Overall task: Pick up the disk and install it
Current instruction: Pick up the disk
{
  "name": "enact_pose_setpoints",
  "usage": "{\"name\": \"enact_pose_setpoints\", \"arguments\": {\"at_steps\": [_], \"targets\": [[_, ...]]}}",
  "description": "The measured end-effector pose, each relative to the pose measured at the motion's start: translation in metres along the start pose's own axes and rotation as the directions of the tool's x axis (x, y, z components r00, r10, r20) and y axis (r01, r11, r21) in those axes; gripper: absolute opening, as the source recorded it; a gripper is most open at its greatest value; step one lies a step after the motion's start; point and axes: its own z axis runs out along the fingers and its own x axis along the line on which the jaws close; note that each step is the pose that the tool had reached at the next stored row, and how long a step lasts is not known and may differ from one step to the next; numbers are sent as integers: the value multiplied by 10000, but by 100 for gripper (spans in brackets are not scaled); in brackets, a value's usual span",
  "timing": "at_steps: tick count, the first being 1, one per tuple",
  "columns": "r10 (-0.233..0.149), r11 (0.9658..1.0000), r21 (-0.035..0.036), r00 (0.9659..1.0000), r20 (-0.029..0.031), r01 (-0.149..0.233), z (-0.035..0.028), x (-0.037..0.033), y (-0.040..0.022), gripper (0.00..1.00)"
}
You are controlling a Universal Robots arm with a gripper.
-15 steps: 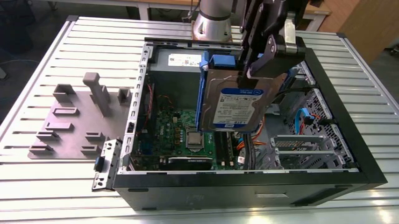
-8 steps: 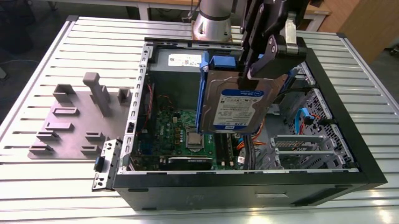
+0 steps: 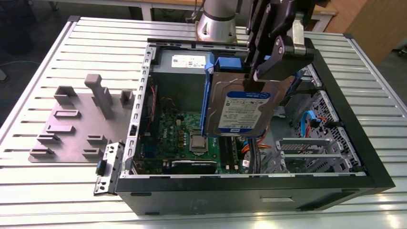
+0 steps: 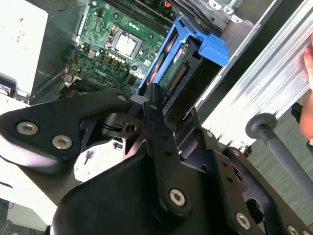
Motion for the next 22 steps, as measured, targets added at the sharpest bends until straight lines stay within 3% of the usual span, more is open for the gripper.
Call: {"name": "enact_pose_setpoints", "arguments": {"at_steps": [7,15,22], "targets": [[-1,10000,-1,10000,1,1,-8,-7,-209,35],[0,10000,-4,10000,0,0,-21,18,-234,35],[-1,10000,-14,10000,0,1,-25,89,-335,35]]}}
